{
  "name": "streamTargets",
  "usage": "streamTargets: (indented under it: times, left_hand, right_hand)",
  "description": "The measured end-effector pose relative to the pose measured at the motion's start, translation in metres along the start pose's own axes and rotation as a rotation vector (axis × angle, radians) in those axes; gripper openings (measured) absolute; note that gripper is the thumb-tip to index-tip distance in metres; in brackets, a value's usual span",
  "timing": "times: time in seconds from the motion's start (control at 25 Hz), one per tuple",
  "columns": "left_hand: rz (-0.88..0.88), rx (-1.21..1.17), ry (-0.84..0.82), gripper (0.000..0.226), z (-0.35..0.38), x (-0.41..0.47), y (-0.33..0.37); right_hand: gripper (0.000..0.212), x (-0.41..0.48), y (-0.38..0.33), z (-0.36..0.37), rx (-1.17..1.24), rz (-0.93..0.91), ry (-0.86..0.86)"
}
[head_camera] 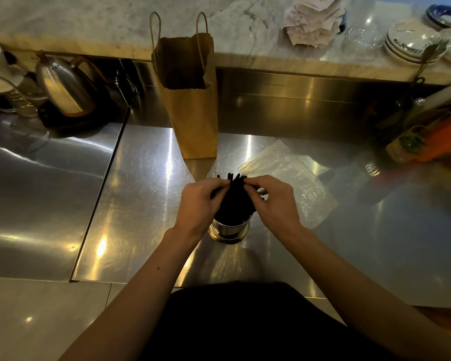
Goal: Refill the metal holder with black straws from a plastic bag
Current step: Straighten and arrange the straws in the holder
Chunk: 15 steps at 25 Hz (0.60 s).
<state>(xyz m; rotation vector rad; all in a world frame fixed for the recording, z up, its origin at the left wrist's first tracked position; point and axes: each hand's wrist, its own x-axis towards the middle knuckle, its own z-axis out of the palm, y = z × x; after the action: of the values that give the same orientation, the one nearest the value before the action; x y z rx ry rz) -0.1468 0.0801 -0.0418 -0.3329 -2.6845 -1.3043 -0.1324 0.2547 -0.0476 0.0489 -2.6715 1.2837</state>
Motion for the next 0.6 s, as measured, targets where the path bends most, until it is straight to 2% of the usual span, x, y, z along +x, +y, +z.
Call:
streamTargets:
  times: [0.28,0.4,0.6]
  left_hand:
    - [0.013,0.015,0.058,0.013,-0.004,-0.001,0.006]
    - [0.02,-0.006,0.109,0.011,-0.006,0.001,0.009]
    - [-0.094,-0.103,0.172,0.009,-0.013,0.005,0.016]
  right_hand:
    - [0.012,-0.002,-0.009,-0.003,-0.005,0.013,0.052]
    - [0.009,0.0,-0.014,-0.007,0.021,0.086,0.071]
    - [0.009,0.006,-0.019,-0.012,0.026,0.141,0.039]
